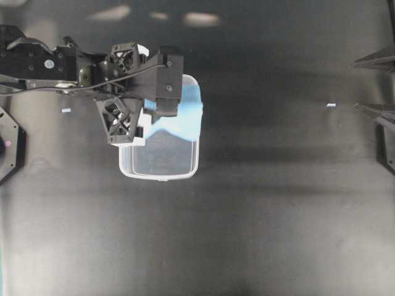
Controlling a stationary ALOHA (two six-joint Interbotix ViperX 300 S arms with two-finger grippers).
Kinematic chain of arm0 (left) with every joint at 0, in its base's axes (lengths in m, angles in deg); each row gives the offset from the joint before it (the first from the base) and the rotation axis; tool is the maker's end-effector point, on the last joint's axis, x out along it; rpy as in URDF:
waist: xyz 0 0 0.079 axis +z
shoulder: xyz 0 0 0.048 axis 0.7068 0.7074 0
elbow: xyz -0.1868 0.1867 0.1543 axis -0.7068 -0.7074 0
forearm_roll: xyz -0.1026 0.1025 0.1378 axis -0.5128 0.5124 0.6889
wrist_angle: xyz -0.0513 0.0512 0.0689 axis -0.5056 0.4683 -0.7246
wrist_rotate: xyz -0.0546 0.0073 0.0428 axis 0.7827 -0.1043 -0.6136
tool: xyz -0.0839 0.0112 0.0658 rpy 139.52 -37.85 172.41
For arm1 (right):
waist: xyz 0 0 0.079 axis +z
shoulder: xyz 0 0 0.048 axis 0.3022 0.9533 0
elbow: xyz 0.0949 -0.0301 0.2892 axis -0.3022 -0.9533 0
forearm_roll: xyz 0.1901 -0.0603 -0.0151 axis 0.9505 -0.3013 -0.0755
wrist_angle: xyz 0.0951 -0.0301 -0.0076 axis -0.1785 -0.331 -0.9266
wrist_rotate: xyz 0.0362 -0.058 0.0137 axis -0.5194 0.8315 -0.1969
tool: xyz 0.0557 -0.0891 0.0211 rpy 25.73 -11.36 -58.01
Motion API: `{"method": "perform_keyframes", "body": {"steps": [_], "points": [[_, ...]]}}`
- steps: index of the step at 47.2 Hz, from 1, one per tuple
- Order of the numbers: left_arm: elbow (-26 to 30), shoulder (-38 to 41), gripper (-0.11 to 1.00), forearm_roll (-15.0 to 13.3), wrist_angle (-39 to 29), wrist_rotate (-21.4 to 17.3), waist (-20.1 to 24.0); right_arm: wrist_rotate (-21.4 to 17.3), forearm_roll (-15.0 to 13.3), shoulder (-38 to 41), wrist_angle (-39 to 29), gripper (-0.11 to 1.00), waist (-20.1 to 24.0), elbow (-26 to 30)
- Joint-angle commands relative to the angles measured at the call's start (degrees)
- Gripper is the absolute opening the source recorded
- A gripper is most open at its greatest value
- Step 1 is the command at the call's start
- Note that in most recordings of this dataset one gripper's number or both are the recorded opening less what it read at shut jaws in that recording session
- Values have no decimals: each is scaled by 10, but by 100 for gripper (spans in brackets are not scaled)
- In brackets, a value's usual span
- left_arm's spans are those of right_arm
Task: Place the blue towel into the container with the left arm.
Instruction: 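Lift the towel and carry it left over the clear container, then lower the towel into the container and open the left gripper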
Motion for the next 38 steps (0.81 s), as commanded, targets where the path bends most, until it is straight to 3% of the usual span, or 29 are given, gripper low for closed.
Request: {"method": "perform_keyframes", "body": {"steps": [1,5,9,21,31,38], "points": [[2,-11,58,2,5,3,-1,0,3,2,5,77,1,4],[4,-16,81,2,5,11,-1,-1,2,2,6,77,0,4],[7,-38,91,2,8,22,-1,0,3,2,7,77,1,4],[-37,-161,88,2,89,48,-6,0,3,2,8,77,-4,4],[-128,-277,88,2,227,49,-23,0,3,2,8,77,-4,4],[-185,-333,87,3,283,49,-33,0,3,2,7,77,-4,4]]}}
